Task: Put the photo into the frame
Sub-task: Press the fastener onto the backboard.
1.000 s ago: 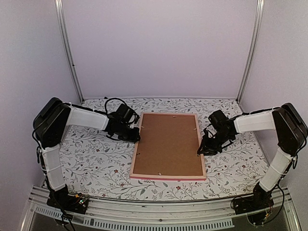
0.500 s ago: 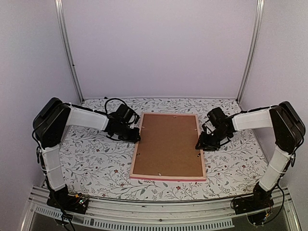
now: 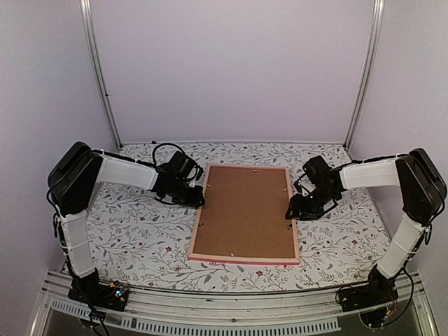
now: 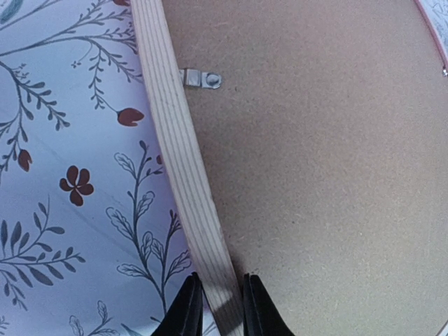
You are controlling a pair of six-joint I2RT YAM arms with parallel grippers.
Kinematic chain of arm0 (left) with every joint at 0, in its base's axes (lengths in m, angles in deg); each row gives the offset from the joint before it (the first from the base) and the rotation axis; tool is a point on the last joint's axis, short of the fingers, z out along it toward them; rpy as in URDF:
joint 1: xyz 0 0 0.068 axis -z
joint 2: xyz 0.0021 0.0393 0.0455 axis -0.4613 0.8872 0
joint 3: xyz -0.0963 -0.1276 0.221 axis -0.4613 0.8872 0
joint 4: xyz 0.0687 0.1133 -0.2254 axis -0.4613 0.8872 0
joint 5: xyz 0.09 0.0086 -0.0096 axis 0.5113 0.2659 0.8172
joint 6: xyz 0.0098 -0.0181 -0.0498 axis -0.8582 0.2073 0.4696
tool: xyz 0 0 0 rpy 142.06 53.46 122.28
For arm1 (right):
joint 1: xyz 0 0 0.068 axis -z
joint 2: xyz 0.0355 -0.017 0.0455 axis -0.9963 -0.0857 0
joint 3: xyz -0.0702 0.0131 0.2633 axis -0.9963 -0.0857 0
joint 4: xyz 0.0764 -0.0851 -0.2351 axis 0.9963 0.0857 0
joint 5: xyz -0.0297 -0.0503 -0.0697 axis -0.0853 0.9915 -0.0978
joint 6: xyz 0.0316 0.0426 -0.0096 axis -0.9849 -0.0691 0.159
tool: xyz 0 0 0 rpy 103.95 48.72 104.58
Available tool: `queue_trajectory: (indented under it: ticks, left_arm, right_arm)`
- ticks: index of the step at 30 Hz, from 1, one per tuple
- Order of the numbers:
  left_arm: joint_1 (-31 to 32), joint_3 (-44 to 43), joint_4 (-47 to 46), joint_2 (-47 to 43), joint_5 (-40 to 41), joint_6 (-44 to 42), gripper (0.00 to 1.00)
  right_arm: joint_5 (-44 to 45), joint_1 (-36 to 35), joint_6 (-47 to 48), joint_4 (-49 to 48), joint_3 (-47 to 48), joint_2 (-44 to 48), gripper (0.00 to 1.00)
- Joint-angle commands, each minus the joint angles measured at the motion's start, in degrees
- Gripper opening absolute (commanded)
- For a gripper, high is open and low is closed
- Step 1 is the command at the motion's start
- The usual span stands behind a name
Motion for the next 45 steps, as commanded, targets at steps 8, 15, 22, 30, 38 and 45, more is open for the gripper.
queue_trajectory:
  ticks: [8, 15, 22, 30, 38, 45]
  left_arm:
    - [0.4, -0.1, 2.9, 1.0, -2.4, -2.5, 0.20]
    - [0.3, 0.3, 2.9, 0.8, -2.4, -2.4, 0.20]
    - [0.3, 0.5, 2.6, 1.0, -2.6, -2.3, 0.20]
    - [0.3, 0.7, 2.6, 0.9, -2.5, -2.2, 0.20]
    - [0.3, 0.7, 2.4, 0.9, -2.7, -2.2, 0.20]
    - [0.2, 1.1, 2.4, 0.8, -2.6, -2.2, 0.20]
  right_arm:
    - [-1.4, 0.5, 3.8, 3.6, -2.4, 5.0, 0.58]
    - [-2.9, 0.3, 4.4, 3.0, -3.2, 3.7, 0.55]
    - [-2.4, -0.5, 4.8, 3.3, -3.1, 2.8, 0.54]
    - [-1.5, -1.3, 4.7, 3.2, -3.1, 0.9, 0.52]
    - [1.9, -1.6, 5.7, 5.2, -2.6, 0.5, 0.50]
    - [6.8, -3.6, 7.7, 8.9, 0.0, -1.1, 0.44]
